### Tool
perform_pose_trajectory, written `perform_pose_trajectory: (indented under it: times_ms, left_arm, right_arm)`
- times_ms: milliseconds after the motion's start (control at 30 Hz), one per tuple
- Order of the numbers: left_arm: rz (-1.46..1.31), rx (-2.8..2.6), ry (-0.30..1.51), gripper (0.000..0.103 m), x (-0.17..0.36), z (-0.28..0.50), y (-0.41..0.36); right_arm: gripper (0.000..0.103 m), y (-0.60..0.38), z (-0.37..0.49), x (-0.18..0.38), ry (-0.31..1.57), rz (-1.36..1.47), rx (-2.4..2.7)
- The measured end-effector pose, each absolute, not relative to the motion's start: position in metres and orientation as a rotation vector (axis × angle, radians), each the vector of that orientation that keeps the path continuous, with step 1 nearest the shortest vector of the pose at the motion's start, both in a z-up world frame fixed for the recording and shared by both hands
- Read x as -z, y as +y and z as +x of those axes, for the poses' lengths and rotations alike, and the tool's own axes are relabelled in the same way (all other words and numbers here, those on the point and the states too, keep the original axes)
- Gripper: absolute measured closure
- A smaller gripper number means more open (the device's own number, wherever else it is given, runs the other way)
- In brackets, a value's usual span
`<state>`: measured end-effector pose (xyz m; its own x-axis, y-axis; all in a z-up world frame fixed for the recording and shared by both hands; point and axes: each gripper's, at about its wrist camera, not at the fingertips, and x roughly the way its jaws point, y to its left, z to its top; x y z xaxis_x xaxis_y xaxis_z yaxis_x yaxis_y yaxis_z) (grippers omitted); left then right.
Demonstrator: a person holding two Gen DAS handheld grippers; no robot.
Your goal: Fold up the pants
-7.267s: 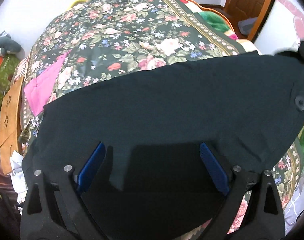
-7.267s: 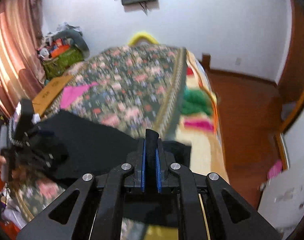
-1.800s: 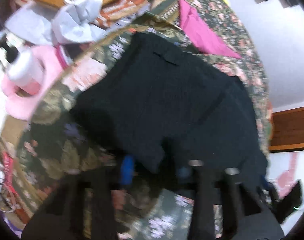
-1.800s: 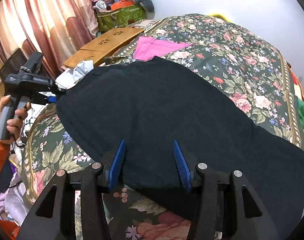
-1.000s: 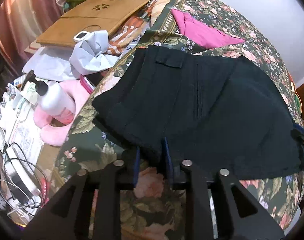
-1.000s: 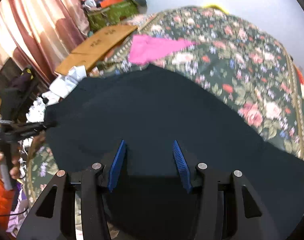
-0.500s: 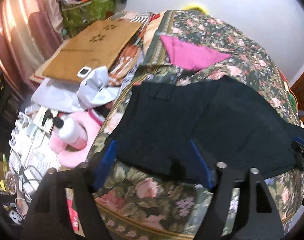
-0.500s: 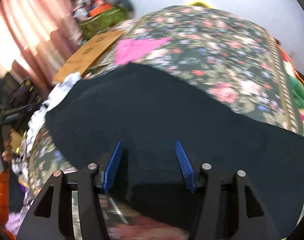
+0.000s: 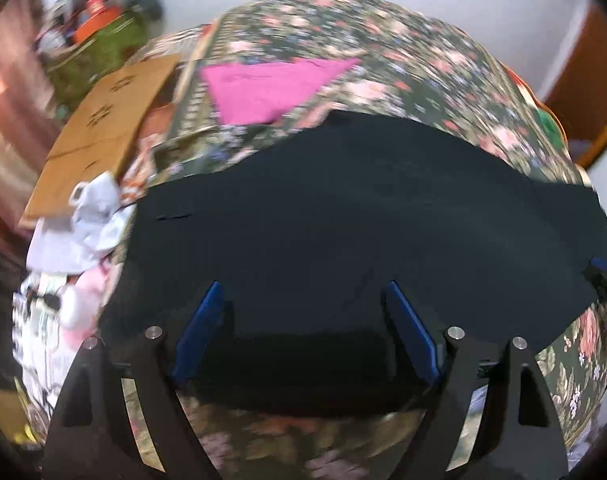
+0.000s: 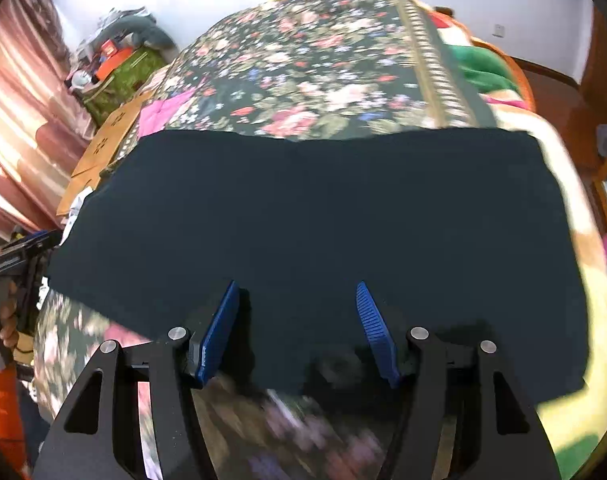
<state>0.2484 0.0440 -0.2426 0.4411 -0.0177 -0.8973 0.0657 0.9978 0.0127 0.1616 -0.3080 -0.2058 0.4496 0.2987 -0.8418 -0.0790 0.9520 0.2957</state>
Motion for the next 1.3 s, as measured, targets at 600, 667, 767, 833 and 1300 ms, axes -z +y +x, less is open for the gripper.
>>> perform_pose_trajectory:
  times_ms: [600, 667, 767, 833, 1300]
  left_arm:
    - [0.229, 0.349, 1.131, 0.011, 0.253, 0.278, -0.104]
    - [0.240, 0.368, 1.138, 0.011, 0.255, 0.281, -0.116]
    - [0.199, 0.399, 1.175, 0.011, 0.259, 0.286, -0.126]
    - [0.180, 0.406, 1.187, 0.010, 0.260, 0.289, -0.131]
    - [0.134, 0.403, 1.111, 0.010, 0.233, 0.294, -0.148]
  right_arm:
    - [0.045, -0.382, 0.103, 0.209, 0.990, 0.611, -0.093]
    - [0.045, -0.385, 0.111, 0.214, 0.978, 0.628, -0.093]
    - [0.045, -0.389, 0.124, 0.218, 0.961, 0.640, -0.084]
    - [0.045, -0.392, 0.132, 0.219, 0.957, 0.633, -0.088]
    - [0.097, -0.423, 0.157, 0.198, 0.855, 0.518, -0.002]
